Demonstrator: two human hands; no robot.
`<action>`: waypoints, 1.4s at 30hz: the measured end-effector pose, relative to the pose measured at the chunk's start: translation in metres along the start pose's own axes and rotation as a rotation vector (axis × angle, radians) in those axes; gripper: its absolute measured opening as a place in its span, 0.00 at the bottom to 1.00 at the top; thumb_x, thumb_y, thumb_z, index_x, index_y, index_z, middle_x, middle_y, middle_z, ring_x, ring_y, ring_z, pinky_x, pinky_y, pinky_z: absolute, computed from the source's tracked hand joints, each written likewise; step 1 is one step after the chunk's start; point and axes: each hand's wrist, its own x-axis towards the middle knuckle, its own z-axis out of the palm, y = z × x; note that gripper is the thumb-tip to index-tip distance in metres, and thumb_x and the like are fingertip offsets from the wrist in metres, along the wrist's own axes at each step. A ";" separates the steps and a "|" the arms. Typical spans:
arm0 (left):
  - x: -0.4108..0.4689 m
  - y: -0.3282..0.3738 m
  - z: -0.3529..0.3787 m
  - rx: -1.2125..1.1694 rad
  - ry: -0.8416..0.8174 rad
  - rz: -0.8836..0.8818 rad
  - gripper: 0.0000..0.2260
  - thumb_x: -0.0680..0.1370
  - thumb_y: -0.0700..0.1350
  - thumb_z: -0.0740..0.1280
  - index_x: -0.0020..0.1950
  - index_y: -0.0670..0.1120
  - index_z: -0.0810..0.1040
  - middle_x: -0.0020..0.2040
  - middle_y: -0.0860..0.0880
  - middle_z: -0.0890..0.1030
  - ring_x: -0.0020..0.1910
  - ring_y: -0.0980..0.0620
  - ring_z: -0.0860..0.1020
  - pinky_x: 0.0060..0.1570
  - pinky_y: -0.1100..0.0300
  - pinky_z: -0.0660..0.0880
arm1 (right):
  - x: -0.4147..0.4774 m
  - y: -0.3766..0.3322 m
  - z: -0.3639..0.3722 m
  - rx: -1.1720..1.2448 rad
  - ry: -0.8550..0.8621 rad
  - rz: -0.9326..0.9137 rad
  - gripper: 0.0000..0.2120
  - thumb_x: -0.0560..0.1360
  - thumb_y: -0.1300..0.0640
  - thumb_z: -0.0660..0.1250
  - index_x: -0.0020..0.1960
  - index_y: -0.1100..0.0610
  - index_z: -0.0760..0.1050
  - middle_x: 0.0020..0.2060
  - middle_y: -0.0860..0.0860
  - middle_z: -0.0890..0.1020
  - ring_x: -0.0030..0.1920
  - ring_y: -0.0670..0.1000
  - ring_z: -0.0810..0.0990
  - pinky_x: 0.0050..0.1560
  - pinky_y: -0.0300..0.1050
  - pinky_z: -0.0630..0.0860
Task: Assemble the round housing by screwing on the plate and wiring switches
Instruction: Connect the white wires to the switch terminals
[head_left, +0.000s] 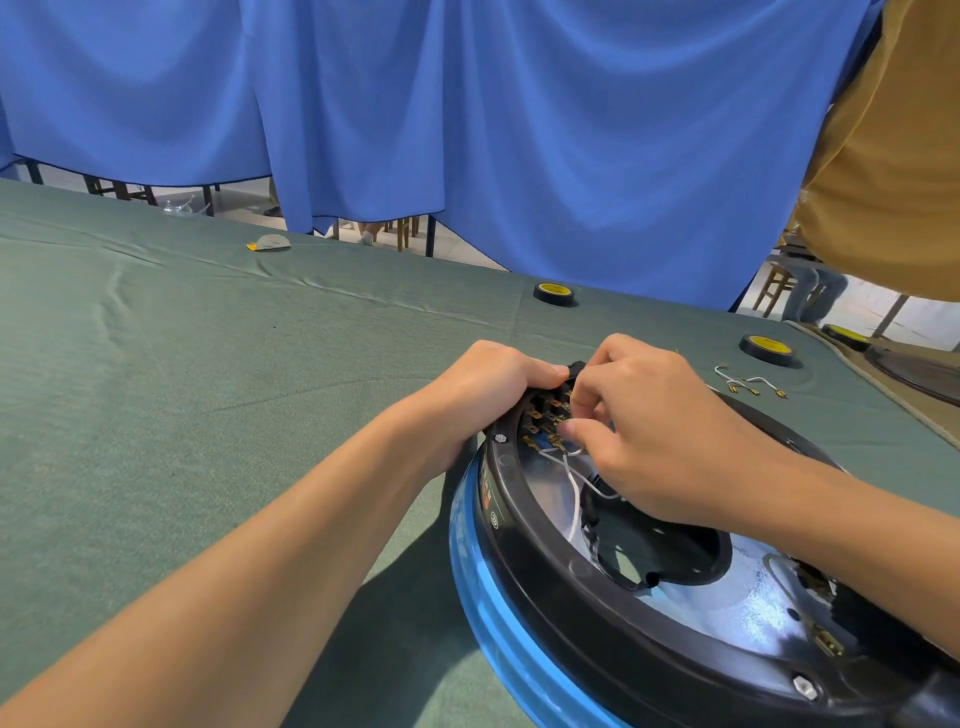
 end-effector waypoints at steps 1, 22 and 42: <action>0.000 0.000 0.000 -0.005 -0.002 -0.001 0.12 0.79 0.44 0.66 0.57 0.37 0.82 0.54 0.36 0.84 0.55 0.38 0.82 0.63 0.42 0.75 | 0.000 0.000 -0.001 0.001 -0.005 0.000 0.09 0.76 0.53 0.67 0.40 0.55 0.77 0.47 0.50 0.71 0.43 0.49 0.71 0.39 0.40 0.59; 0.000 0.000 0.001 0.034 0.018 0.013 0.12 0.79 0.45 0.67 0.58 0.40 0.83 0.52 0.39 0.85 0.55 0.40 0.83 0.63 0.44 0.76 | 0.000 -0.005 0.001 -0.029 0.036 0.004 0.10 0.76 0.54 0.65 0.40 0.59 0.77 0.46 0.52 0.72 0.43 0.52 0.74 0.45 0.47 0.72; 0.000 0.000 0.000 0.023 0.025 0.009 0.13 0.78 0.45 0.68 0.57 0.37 0.82 0.51 0.37 0.85 0.53 0.38 0.83 0.61 0.43 0.78 | -0.001 0.009 -0.002 0.013 0.008 -0.074 0.06 0.76 0.52 0.67 0.40 0.52 0.76 0.40 0.46 0.73 0.40 0.46 0.72 0.38 0.37 0.60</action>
